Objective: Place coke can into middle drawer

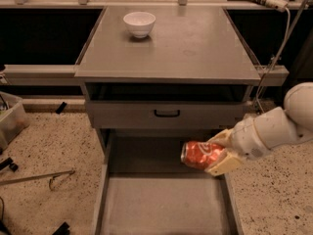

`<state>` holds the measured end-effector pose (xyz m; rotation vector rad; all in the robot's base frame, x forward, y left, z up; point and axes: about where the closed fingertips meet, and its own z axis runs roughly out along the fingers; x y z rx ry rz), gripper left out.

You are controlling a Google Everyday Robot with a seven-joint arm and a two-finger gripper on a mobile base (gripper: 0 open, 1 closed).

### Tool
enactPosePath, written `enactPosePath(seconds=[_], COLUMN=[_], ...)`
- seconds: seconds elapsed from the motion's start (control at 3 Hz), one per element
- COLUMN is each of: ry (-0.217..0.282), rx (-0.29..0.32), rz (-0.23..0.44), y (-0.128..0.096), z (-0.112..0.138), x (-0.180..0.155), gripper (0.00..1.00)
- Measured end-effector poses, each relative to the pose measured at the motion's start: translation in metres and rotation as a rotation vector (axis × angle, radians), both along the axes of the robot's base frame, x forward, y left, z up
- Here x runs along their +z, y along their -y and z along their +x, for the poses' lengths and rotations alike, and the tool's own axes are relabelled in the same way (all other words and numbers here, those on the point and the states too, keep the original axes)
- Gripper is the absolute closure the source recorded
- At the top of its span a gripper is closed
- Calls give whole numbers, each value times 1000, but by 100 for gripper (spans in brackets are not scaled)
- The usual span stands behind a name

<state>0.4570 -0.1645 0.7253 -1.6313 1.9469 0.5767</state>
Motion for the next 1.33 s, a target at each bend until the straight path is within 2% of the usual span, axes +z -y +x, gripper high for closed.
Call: enactPosePath(seconds=[0.33,0.67,1.0,1.33], ry=[-33,-67,-67,-13], rx=[49,62,62,46], rz=[75,128,128,136], y=[-39,-69,-69,-78], z=[-11,-19,-19,-5], x=[-65,-127,-127,-143], gripper=[100,100,100,100])
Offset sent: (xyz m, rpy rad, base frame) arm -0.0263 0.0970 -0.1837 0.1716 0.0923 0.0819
